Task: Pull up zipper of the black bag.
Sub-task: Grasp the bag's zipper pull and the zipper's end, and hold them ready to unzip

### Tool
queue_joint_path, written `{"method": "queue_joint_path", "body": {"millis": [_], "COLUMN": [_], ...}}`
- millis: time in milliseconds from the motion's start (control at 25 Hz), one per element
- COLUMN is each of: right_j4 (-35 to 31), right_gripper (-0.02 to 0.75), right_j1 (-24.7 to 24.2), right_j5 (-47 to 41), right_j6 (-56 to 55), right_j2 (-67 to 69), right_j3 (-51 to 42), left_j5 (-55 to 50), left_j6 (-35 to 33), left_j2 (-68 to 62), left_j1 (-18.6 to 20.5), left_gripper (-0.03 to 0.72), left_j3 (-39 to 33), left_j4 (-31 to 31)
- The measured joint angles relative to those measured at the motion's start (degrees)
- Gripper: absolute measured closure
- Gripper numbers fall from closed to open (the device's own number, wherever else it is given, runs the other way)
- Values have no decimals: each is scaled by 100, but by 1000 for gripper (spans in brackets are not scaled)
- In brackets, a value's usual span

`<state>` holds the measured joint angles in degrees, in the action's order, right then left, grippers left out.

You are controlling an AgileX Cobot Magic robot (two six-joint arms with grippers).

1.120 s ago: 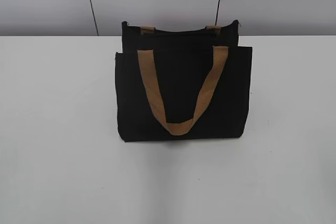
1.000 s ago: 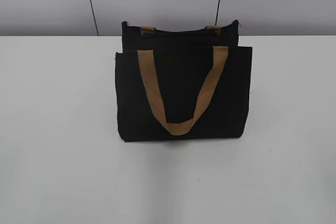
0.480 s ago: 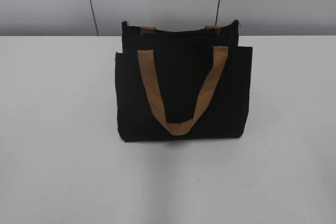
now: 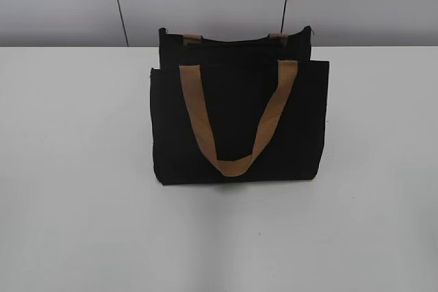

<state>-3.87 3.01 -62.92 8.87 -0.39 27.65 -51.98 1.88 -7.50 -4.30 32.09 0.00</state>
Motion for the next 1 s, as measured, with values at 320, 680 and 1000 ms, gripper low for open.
{"method": "queue_joint_path", "body": {"millis": [320,680,1000], "right_j4": [0,0,0], "right_gripper": [446,446,447], "right_j1": [0,0,0], "right_j5": [0,0,0], "right_j6": [0,0,0], "right_j2": [0,0,0], "right_j3": [0,0,0], "left_j5": [1794,3772,5679], "left_j6": [-13,-312,-326], "left_j2": [-1072,-2995,-4876], "left_j1": [-76,-101,-101], "left_gripper": [446,446,449], "left_j3": [0,0,-83], "left_j4": [-171,-325,-443]}}
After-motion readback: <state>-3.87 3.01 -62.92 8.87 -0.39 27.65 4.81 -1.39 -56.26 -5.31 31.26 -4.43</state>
